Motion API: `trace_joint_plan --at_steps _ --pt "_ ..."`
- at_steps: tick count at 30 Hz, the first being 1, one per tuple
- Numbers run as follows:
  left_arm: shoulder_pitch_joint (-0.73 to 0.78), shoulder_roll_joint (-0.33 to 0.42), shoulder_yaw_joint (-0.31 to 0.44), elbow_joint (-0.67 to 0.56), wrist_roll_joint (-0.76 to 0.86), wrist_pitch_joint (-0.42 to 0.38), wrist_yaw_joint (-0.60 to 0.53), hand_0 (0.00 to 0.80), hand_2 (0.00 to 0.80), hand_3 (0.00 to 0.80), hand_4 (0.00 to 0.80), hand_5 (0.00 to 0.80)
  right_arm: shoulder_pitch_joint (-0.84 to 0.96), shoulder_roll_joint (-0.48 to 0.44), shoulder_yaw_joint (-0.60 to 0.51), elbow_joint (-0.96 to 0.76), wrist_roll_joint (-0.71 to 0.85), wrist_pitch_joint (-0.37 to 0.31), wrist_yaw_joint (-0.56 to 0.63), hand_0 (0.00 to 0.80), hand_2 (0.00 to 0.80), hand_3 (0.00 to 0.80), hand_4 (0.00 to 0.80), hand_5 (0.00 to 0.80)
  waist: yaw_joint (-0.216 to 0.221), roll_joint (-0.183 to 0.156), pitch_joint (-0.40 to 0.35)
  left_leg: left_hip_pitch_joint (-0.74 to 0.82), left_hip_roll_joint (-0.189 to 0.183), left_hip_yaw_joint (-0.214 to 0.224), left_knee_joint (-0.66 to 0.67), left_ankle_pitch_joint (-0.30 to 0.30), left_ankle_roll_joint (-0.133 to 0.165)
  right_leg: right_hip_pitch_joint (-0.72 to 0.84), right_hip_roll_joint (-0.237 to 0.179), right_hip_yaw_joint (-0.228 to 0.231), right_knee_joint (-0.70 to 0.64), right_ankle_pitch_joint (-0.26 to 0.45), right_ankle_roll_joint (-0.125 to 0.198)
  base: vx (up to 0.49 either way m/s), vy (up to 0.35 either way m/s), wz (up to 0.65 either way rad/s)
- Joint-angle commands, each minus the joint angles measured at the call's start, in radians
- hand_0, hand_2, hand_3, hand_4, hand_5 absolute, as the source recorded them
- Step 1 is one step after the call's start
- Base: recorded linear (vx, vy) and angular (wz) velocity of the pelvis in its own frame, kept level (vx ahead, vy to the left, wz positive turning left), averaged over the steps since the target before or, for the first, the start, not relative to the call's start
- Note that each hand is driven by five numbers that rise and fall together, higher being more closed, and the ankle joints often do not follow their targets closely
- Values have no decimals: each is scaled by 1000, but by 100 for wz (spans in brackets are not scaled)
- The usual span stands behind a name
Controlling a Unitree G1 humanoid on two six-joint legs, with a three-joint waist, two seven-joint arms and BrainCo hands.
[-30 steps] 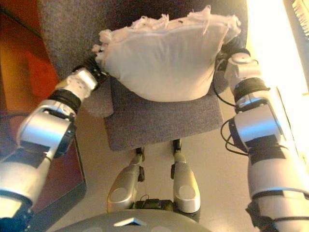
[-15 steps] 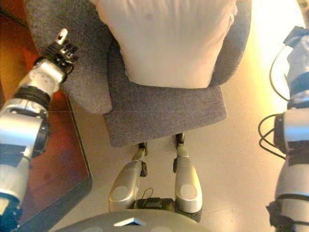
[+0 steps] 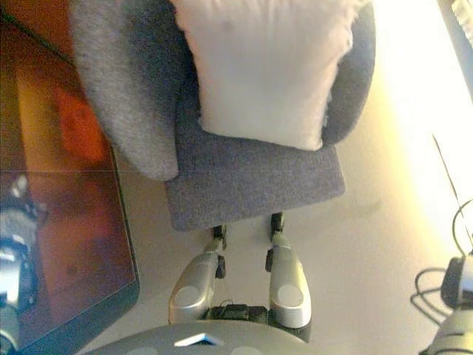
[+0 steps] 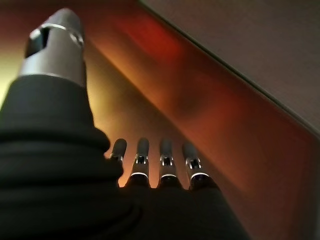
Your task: Pick up the cushion and take it to the sofa
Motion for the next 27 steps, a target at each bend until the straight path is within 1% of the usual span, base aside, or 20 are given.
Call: trace_joint_plan --at_steps 1,3,4,6,7,8,10,12,14,15,18,20,21,27 --pt "115 -71 -1 33 118 -52 -9 0 0 0 0 0 140 164 12 6 -64 -26 33 0 0 0 0 0 12 -107 -86 45 -70 28 79 -166 19 74 -77 39 8 -121 90 27 -38 32" --pt "191 -174 -19 20 166 -50 -28 0 0 0 0 0 232 272 26 7 -84 -6 54 0 0 0 0 0 18 -114 -103 77 -70 21 67 -168 26 108 -73 34 -1 -122 88 52 -45 44" --pt "217 -223 -27 17 199 -41 -29 0 0 0 0 0 262 320 30 13 -128 20 76 0 0 0 0 0 20 -114 -113 92 -71 16 62 -168 29 122 -70 34 -2 -122 87 77 -30 47" --pt "268 -309 -42 16 279 -10 -41 0 0 0 0 0 326 421 70 27 -161 66 105 0 0 0 0 0 29 -115 -136 121 -73 9 54 -168 34 154 -67 28 -4 -124 83 98 -16 42" --pt "289 -342 -56 17 304 17 -51 0 0 0 0 0 349 472 91 33 -180 89 124 0 0 0 0 0 32 -115 -146 134 -74 5 53 -172 37 168 -66 27 -5 -124 80 112 -2 23" --pt "308 -376 -63 21 322 49 -58 0 0 0 0 0 372 526 114 38 -193 103 116 0 0 0 0 0 34 -115 -159 149 -76 2 51 -175 40 181 -64 27 -6 -125 77 114 10 12" --pt "328 -426 -73 45 346 74 -64 0 0 0 0 0 389 590 145 55 -240 129 160 0 0 0 0 0 38 -114 -179 176 -78 -1 47 -179 44 210 -62 23 -5 -130 72 129 23 5" --pt "336 -484 -94 71 348 129 -91 0 0 0 0 0 397 662 191 56 -242 149 163 0 0 0 0 0 41 -113 -201 207 -81 -2 39 -185 50 240 -62 19 -4 -136 70 137 22 0" --pt "340 -518 -105 85 388 144 -124 0 0 0 0 0 399 698 210 52 -279 147 188 0 0 0 0 0 40 -113 -212 230 -81 -1 32 -191 52 264 -62 19 -7 -141 68 91 18 -1" --pt "342 -543 -128 89 402 149 -135 0 0 0 0 0 398 721 241 44 -312 137 198 0 0 0 0 0 38 -113 -222 245 -82 1 27 -195 54 277 -62 18 -9 -143 68 79 19 0" --pt "344 -566 -176 65 431 178 -145 0 0 0 0 0 396 745 325 14 -485 142 201 0 0 0 0 0 37 -114 -236 274 -81 6 20 -204 57 306 -63 15 -14 -151 68 61 11 -2" --pt "339 -564 -213 55 436 191 -140 0 0 0 0 0 390 740 363 9 -456 168 206 0 0 0 0 0 40 -114 -241 287 -79 6 17 -208 58 321 -64 9 -17 -154 70 31 -19 1" --pt "339 -561 -219 54 421 194 -134 0 0 0 0 0 389 738 366 8 -443 175 214 0 0 0 0 0 41 -113 -243 294 -78 6 14 -208 58 327 -64 8 -18 -155 70 36 -31 1" --pt "348 -533 -222 48 408 213 -154 0 0 0 0 0 407 727 362 30 -434 167 252 0 0 0 0 0 36 -109 -249 320 -71 16 11 -214 59 356 -62 6 -23 -163 72 25 -19 1"
